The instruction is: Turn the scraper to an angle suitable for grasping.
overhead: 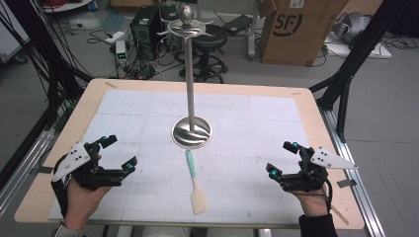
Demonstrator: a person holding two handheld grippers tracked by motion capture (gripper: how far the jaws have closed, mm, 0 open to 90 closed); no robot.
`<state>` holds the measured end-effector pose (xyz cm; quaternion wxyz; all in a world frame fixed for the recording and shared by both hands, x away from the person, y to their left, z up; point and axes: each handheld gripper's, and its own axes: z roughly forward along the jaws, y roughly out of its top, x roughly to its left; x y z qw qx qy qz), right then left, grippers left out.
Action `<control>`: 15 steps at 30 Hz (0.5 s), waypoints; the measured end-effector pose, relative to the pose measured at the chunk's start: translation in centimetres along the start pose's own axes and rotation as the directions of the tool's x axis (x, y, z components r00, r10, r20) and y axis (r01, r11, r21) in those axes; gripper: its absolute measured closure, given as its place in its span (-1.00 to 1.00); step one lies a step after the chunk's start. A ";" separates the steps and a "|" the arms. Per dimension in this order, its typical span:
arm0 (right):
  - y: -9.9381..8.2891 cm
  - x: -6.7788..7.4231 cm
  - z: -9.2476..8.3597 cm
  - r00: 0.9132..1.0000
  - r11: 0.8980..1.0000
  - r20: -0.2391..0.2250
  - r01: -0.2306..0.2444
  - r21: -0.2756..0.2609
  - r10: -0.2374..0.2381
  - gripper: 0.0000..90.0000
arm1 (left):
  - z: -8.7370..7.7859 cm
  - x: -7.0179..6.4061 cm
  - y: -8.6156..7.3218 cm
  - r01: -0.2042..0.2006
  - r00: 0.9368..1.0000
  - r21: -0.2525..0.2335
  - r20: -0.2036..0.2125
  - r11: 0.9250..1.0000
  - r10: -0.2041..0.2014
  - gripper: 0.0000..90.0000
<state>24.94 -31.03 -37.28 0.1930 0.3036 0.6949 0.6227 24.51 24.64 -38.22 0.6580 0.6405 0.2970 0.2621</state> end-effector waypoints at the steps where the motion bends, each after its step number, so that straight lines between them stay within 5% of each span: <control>1: -0.1 0.0 0.0 1.000 1.000 0.003 -0.001 0.002 0.001 -0.99 | 0.0 0.0 0.0 0.002 1.000 -0.002 0.001 1.000 -0.002 -0.96; 7: -0.1 -0.1 -0.5 1.000 1.000 0.007 -0.010 0.000 0.010 -0.99 | 0.3 -0.1 -0.2 0.033 0.999 -0.036 0.033 0.999 -0.032 -0.96; 11: -0.2 -0.2 -0.6 1.000 1.000 0.008 -0.016 -0.001 0.016 -0.99 | 0.9 -0.5 -0.4 0.011 0.999 -0.022 0.037 1.000 -0.010 -0.96; 15: -0.4 -0.2 -0.5 1.000 1.000 0.001 -0.020 0.009 0.020 -0.99 | 1.5 -1.1 -0.7 -0.007 0.997 0.013 0.074 1.000 0.006 -0.53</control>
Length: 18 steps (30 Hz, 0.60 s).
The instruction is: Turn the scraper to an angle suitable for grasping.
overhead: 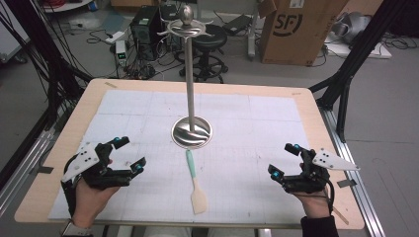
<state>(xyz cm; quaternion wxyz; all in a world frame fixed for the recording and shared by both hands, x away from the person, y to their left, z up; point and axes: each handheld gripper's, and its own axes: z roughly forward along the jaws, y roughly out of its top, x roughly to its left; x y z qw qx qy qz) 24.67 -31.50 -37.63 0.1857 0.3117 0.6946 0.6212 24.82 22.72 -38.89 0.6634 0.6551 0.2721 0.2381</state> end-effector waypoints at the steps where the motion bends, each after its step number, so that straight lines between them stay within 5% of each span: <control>1: 0.0 0.1 0.0 1.000 1.000 -0.002 0.000 0.002 0.000 -0.99 | 0.2 -0.3 -0.1 -0.015 1.000 0.012 0.004 1.000 0.015 -0.34; 10: 0.0 0.3 0.1 1.000 1.000 -0.016 -0.001 0.007 0.002 -0.99 | 2.2 -2.7 -0.5 -0.021 0.998 0.118 0.067 0.993 0.013 0.92; 13: -0.1 0.3 0.2 1.000 1.000 -0.019 -0.003 0.011 0.003 -0.99 | 3.6 -3.6 -0.8 0.010 0.993 0.177 0.118 0.984 -0.031 0.99; 18: -0.1 0.4 0.2 1.000 1.000 -0.021 0.000 0.011 0.000 -0.99 | 5.4 -4.7 -1.2 0.027 0.988 0.235 0.145 0.972 -0.062 0.99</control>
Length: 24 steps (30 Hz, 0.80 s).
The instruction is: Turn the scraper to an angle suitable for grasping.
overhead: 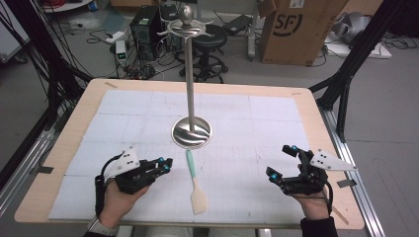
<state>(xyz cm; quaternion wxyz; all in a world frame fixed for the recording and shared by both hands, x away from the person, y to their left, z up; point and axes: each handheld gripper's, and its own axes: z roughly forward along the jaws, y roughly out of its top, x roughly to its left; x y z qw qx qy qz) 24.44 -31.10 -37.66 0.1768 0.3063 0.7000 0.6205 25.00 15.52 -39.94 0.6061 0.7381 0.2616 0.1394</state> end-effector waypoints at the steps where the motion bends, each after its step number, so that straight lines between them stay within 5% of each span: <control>1: 0.0 0.0 0.0 1.000 1.000 0.000 0.001 -0.001 -0.001 -0.99 | 0.6 -0.2 0.0 0.003 1.000 0.017 0.009 1.000 -0.003 0.99; 8: 0.0 0.2 0.0 1.000 1.000 -0.006 0.001 0.004 -0.001 -0.99 | 4.8 -1.9 -0.7 -0.031 0.999 0.151 0.023 0.988 0.028 1.00; 14: 0.0 0.2 0.0 1.000 1.000 -0.011 0.001 0.003 -0.001 -0.99 | 7.7 -2.9 -1.6 -0.056 0.998 0.255 0.015 0.965 0.054 0.99; 20: -0.1 0.1 0.0 1.000 1.000 -0.009 0.002 0.005 -0.002 -0.99 | 9.7 -3.7 -2.5 -0.103 0.995 0.335 0.039 0.936 0.095 0.99; 22: -0.1 0.2 0.0 1.000 1.000 -0.011 0.002 0.005 -0.002 -0.99 | 10.2 -4.2 -3.1 -0.129 0.992 0.378 0.061 0.917 0.114 1.00; 24: -0.1 0.2 0.0 1.000 1.000 -0.011 0.001 0.011 -0.001 -0.99 | 10.3 -4.3 -3.3 -0.136 0.991 0.395 0.067 0.908 0.119 0.99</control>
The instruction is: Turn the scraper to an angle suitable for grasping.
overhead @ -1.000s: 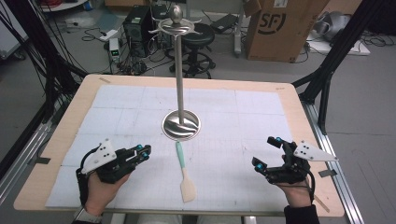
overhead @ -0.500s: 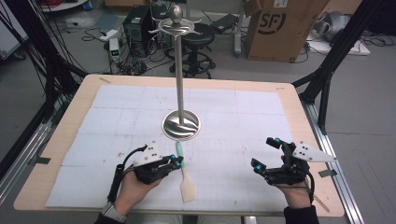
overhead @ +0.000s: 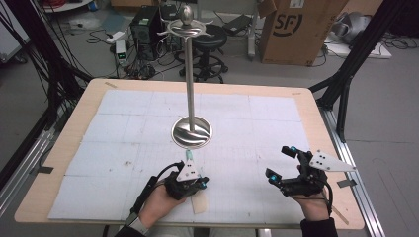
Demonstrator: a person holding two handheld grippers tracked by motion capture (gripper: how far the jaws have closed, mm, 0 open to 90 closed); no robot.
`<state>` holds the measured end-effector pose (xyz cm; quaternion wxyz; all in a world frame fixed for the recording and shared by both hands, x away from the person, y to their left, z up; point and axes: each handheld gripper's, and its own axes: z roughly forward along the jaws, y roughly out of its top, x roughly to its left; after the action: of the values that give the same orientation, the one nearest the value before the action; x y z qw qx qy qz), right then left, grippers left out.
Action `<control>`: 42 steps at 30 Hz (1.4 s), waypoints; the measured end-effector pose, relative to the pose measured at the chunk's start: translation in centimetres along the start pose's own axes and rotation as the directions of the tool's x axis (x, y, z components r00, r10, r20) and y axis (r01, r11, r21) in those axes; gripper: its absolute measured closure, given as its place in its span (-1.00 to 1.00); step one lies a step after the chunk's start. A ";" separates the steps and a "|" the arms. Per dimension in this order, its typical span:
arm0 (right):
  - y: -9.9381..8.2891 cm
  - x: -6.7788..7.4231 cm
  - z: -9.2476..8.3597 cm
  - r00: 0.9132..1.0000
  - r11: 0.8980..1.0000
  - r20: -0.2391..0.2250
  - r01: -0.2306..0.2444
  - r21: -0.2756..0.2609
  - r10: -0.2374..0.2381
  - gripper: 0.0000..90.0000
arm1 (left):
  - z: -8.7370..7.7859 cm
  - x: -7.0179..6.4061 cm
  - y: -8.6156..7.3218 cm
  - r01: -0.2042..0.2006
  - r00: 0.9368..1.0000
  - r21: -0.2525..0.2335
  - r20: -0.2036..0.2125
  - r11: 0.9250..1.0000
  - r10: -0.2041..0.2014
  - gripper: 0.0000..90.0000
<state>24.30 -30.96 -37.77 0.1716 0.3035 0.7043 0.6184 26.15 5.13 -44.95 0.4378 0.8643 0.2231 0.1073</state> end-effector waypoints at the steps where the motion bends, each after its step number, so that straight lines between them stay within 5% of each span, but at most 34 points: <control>1: 0.0 0.0 0.0 1.000 1.000 -0.001 0.000 0.001 0.000 -0.99 | 0.0 0.0 0.0 0.000 1.000 0.000 0.000 1.000 0.000 1.00; 10: 0.0 0.0 0.0 1.000 1.000 -0.006 0.004 0.000 -0.004 -0.99 | -0.8 0.7 -0.6 0.028 1.000 0.037 0.009 0.999 -0.029 1.00; 25: 0.0 0.1 0.4 1.000 1.000 -0.018 0.003 0.007 -0.003 -0.99 | -5.0 2.8 -3.1 0.036 0.999 0.083 0.029 0.996 -0.039 1.00; 33: -0.1 0.2 0.8 1.000 1.000 -0.027 0.010 0.016 -0.009 -0.99 | -7.0 4.0 -4.1 0.062 0.998 0.056 -0.012 0.997 -0.062 1.00; 36: 0.0 0.3 0.9 1.000 1.000 -0.029 0.006 0.019 -0.005 -0.99 | -7.7 5.4 -3.8 0.118 0.990 -0.008 -0.074 0.993 -0.118 1.00; 38: -0.1 0.3 1.0 1.000 1.000 -0.028 0.012 0.018 -0.011 -0.99 | -7.6 6.4 -3.5 0.168 0.976 -0.038 -0.133 0.985 -0.172 1.00; 42: -0.1 0.4 1.3 0.999 1.000 -0.031 0.013 0.023 -0.012 -0.99 | -6.4 7.9 -3.3 0.205 0.959 -0.031 -0.196 0.978 -0.207 1.00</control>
<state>24.73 -29.74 -38.05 0.1610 0.2916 0.7158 0.6137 29.70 15.18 -43.89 0.4266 0.8192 0.3536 0.1477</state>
